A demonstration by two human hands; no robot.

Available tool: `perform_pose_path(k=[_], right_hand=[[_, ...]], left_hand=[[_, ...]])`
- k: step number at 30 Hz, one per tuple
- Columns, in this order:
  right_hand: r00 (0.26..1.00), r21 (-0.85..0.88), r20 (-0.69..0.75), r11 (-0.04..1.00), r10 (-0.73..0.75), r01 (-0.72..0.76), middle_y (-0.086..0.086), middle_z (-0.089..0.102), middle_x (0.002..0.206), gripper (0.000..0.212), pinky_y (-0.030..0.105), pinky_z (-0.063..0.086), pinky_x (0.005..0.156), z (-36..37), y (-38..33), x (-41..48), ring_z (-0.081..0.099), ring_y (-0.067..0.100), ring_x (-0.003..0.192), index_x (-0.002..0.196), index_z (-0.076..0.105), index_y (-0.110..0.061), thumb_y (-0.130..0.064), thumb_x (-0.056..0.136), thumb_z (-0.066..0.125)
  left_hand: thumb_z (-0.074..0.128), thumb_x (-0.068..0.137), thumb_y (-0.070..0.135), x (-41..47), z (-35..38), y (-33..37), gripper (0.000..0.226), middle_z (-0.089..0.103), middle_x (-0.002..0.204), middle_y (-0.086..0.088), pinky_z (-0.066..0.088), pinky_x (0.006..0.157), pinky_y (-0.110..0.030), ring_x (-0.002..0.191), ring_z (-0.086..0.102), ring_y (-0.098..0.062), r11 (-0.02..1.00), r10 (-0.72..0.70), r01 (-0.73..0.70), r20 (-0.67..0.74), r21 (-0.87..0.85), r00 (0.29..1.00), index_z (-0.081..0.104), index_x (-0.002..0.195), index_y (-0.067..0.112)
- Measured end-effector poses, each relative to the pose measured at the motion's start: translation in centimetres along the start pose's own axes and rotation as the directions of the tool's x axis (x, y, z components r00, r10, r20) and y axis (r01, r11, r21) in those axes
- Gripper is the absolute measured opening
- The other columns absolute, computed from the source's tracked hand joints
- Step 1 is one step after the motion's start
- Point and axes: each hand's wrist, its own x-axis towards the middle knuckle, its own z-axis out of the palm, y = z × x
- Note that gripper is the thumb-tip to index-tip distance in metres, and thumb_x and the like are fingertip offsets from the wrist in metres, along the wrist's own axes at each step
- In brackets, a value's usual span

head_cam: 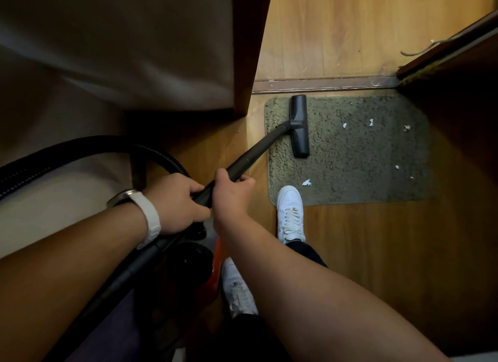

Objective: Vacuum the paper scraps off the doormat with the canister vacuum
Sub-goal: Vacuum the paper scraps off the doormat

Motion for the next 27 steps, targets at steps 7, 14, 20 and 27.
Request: perform_pose_path(k=[7,14,20,27], right_hand=[[0.996,-0.001,-0.068,0.998,-0.064,0.064,0.006,0.062,0.097,0.034,0.013,0.041,0.047,-2.5,-1.7,1.9,0.056,0.011,0.069,0.117,0.047,-0.008,-0.019,0.09,0.064],[0.999,0.009,-0.038,0.999,-0.037,0.037,0.008,0.062,0.099,0.037,0.025,0.044,0.056,-2.3,-1.3,1.2,0.06,0.019,0.076,0.119,0.043,-0.012,-0.02,0.089,0.064],[0.999,-0.043,0.043,0.999,0.031,-0.029,0.004,0.058,0.092,0.036,0.01,0.039,0.038,-2.0,0.4,-1.3,0.057,0.011,0.067,0.121,0.041,-0.011,-0.02,0.093,0.061],[0.994,-0.113,0.085,0.992,0.061,-0.051,0.004,0.062,0.097,0.033,0.048,0.059,0.085,-0.3,3.2,-3.7,0.067,0.023,0.086,0.11,0.036,-0.024,-0.03,0.09,0.061]], left_hand=[[0.071,0.069,0.033,1.6,1.0,2.7,0.019,0.071,0.07,-0.002,0.054,0.065,-0.034,0.071,0.067,-0.018,0.997,0.028,-0.028,-0.005,0.073,1.0,0.075,0.084,0.023],[0.072,0.069,0.027,0.6,0.8,2.5,0.02,0.073,0.072,0.001,0.057,0.067,-0.034,0.068,0.068,-0.012,1.0,0.004,-0.004,0.022,0.018,1.0,0.075,0.088,0.024],[0.074,0.068,0.029,-1.9,0.4,0.3,0.02,0.073,0.071,0.005,0.057,0.067,-0.034,0.066,0.068,-0.009,0.999,-0.028,0.027,0.032,0.045,0.999,0.075,0.087,0.026],[0.076,0.069,0.027,-5.0,-0.4,-2.1,0.016,0.073,0.072,0.009,0.057,0.072,-0.034,0.068,0.067,-0.004,0.998,-0.055,0.054,0.026,0.04,0.998,0.073,0.084,0.033]])
